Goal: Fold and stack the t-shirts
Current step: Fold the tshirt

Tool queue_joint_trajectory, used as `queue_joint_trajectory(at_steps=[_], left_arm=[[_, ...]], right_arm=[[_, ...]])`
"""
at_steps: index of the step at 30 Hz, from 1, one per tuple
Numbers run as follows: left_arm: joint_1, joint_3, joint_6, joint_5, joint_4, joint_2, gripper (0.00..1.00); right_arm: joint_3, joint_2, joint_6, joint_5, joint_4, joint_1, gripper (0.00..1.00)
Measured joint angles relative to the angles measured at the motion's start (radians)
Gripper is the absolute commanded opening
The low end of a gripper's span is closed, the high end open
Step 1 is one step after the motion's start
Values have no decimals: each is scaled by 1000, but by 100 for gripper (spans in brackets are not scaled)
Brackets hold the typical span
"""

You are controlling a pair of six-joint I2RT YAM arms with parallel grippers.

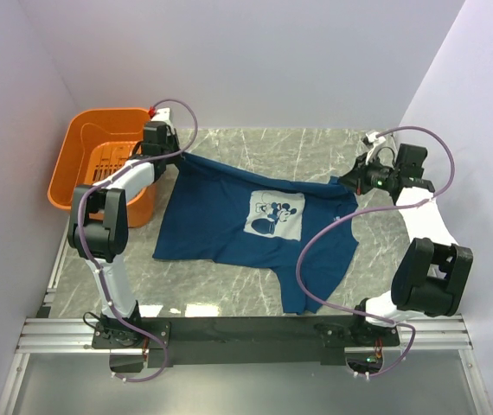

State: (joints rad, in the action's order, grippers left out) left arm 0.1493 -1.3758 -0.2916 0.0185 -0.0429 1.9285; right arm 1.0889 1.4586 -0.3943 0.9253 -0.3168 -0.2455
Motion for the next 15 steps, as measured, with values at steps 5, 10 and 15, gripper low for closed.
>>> queue_joint_trajectory(at_steps=[5, 10, 15], left_arm=[[1, -9, 11, 1, -5, 0, 1], [3, 24, 21, 3, -29, -4, 0], [3, 53, 29, 6, -26, -7, 1]], right_arm=[[-20, -2, -8, -1, -12, 0, 0], [-32, -6, -16, -3, -15, -4, 0], [-35, -15, -29, 2, -29, -17, 0]])
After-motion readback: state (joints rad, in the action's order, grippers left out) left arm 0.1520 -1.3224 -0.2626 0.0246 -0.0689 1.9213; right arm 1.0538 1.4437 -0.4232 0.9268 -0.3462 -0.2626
